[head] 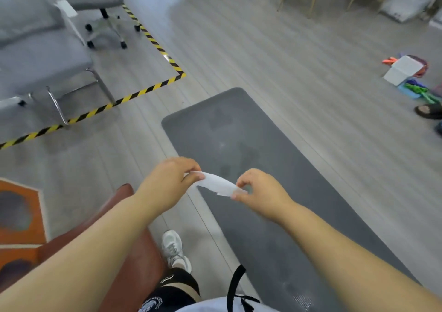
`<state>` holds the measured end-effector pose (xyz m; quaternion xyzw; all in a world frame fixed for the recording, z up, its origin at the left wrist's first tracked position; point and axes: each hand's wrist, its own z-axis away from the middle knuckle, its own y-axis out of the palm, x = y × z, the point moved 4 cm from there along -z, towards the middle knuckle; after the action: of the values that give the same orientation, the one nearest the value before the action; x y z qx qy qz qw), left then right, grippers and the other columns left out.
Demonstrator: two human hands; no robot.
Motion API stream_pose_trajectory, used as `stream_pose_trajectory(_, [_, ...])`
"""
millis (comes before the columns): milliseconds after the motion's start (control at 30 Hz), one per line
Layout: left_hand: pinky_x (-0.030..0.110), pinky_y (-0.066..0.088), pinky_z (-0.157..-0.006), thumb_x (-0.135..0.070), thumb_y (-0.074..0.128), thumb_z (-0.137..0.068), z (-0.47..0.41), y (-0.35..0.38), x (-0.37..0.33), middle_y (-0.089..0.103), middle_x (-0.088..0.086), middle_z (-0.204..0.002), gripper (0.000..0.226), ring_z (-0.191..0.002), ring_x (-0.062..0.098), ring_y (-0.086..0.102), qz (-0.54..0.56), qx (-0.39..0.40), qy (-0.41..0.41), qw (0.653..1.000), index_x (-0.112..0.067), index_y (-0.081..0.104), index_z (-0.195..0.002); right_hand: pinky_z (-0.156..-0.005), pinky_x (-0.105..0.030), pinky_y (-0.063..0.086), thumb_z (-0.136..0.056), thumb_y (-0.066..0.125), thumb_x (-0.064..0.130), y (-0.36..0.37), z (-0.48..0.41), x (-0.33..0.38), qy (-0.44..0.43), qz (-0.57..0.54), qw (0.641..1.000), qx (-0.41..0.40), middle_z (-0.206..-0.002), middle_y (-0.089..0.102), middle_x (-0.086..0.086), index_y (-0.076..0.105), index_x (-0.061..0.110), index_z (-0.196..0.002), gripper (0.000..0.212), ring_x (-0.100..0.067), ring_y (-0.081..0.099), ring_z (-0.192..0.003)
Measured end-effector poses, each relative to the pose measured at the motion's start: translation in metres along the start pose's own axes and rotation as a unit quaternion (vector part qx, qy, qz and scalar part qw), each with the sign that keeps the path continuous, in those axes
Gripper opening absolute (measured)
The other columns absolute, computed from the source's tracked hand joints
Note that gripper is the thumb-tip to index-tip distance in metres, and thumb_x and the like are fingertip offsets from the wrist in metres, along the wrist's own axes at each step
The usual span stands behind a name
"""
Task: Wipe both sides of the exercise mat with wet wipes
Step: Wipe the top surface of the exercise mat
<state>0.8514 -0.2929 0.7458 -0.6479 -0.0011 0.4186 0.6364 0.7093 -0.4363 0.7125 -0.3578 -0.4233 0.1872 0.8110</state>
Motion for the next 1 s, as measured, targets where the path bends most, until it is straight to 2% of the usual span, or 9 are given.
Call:
stream_pose_trajectory(100, [0.026, 0.042, -0.078, -0.036, 0.054, -0.092, -0.029, -0.035, 0.033, 0.063, -0.008, -0.090, 0.018, -0.087, 0.012, 0.054, -0.027, 0.011, 0.008, 1.000, -0.022, 0.066, -0.094, -0.089, -0.029, 0.045, -0.081, 0.067, 0.038, 0.003, -0.048, 0.054, -0.045, -0.014, 0.999, -0.008, -0.112, 0.057, 0.011, 0.058, 0.025, -0.116, 0.038, -0.010, 0.053, -0.103])
stream_pose_trajectory(267, [0.030, 0.047, -0.077, -0.039, 0.053, -0.093, -0.073, -0.101, 0.096, 0.061, -0.012, -0.087, 0.018, -0.084, 0.011, 0.055, -0.045, 0.029, 0.011, 0.998, -0.026, 0.065, -0.095, -0.069, -0.034, 0.048, -0.092, 0.051, 0.022, 0.006, -0.129, 0.134, -0.077, 0.021, 0.996, -0.045, -0.092, 0.063, 0.001, 0.057, 0.024, -0.104, 0.013, -0.021, 0.055, -0.084])
stream_pose_trajectory(467, [0.029, 0.049, -0.082, -0.036, 0.049, -0.095, -0.125, -0.136, 0.160, 0.062, -0.015, -0.097, 0.018, -0.089, 0.006, 0.055, -0.072, 0.083, 0.016, 0.994, -0.030, 0.064, -0.103, -0.065, -0.031, 0.050, -0.082, 0.051, 0.001, -0.009, -0.210, 0.175, -0.025, -0.088, 0.995, -0.050, -0.085, 0.063, -0.003, 0.069, 0.016, -0.090, 0.025, -0.014, 0.055, -0.070])
stream_pose_trajectory(567, [0.024, 0.046, -0.081, -0.036, 0.050, -0.094, -0.158, -0.139, 0.184, 0.056, -0.016, -0.096, 0.019, -0.088, 0.005, 0.053, -0.079, 0.126, -0.004, 0.989, -0.030, 0.062, -0.106, -0.071, -0.030, 0.051, -0.084, 0.041, -0.004, -0.022, -0.253, 0.175, 0.025, -0.108, 0.992, -0.061, -0.101, 0.062, -0.003, 0.070, 0.015, -0.097, 0.038, -0.020, 0.060, -0.082])
stream_pose_trajectory(633, [0.025, 0.045, -0.082, -0.039, 0.051, -0.093, -0.186, -0.139, 0.200, 0.057, -0.013, -0.102, 0.022, -0.092, 0.007, 0.051, -0.106, 0.170, -0.026, 0.979, -0.030, 0.059, -0.111, -0.071, -0.027, 0.047, -0.087, 0.038, 0.001, -0.030, -0.284, 0.173, 0.043, -0.084, 0.994, -0.061, -0.103, 0.062, -0.003, 0.069, 0.012, -0.102, 0.036, -0.021, 0.059, -0.089])
stream_pose_trajectory(733, [0.030, 0.045, -0.087, -0.045, 0.051, -0.092, -0.233, -0.142, 0.228, 0.056, -0.008, -0.114, 0.029, -0.102, 0.013, 0.052, -0.163, 0.251, -0.069, 0.952, -0.029, 0.055, -0.116, -0.067, -0.035, 0.049, -0.088, 0.040, 0.014, -0.040, -0.335, 0.169, 0.042, -0.011, 0.997, -0.067, -0.089, 0.065, -0.006, 0.065, 0.003, -0.091, 0.028, -0.026, 0.060, -0.080])
stream_pose_trajectory(833, [0.030, 0.044, -0.085, -0.048, 0.051, -0.091, -0.285, -0.150, 0.255, 0.054, -0.003, -0.119, 0.037, -0.106, 0.018, 0.053, -0.188, 0.305, -0.112, 0.927, -0.028, 0.052, -0.121, -0.068, -0.030, 0.043, -0.087, 0.046, 0.015, -0.048, -0.386, 0.162, 0.025, 0.117, 0.992, -0.035, -0.104, 0.057, -0.001, 0.059, 0.016, -0.104, 0.021, -0.023, 0.056, -0.086])
stream_pose_trajectory(933, [0.028, 0.041, -0.079, -0.049, 0.050, -0.091, -0.332, -0.158, 0.275, 0.054, -0.002, -0.119, 0.038, -0.105, 0.019, 0.052, -0.198, 0.322, -0.118, 0.918, -0.027, 0.051, -0.122, -0.074, -0.031, 0.043, -0.089, 0.050, 0.020, -0.055, -0.422, 0.156, 0.033, 0.150, 0.988, 0.017, -0.117, 0.054, 0.000, 0.048, 0.018, -0.123, 0.034, -0.026, 0.056, -0.095])
stream_pose_trajectory(1000, [0.028, 0.040, -0.079, -0.048, 0.050, -0.091, -0.360, -0.161, 0.286, 0.055, -0.001, -0.119, 0.038, -0.105, 0.020, 0.052, -0.197, 0.333, -0.112, 0.915, -0.026, 0.051, -0.122, -0.073, -0.029, 0.039, -0.091, 0.047, 0.020, -0.061, -0.442, 0.152, 0.041, 0.189, 0.980, 0.035, -0.118, 0.052, -0.001, 0.053, 0.018, -0.120, 0.030, -0.024, 0.053, -0.093])
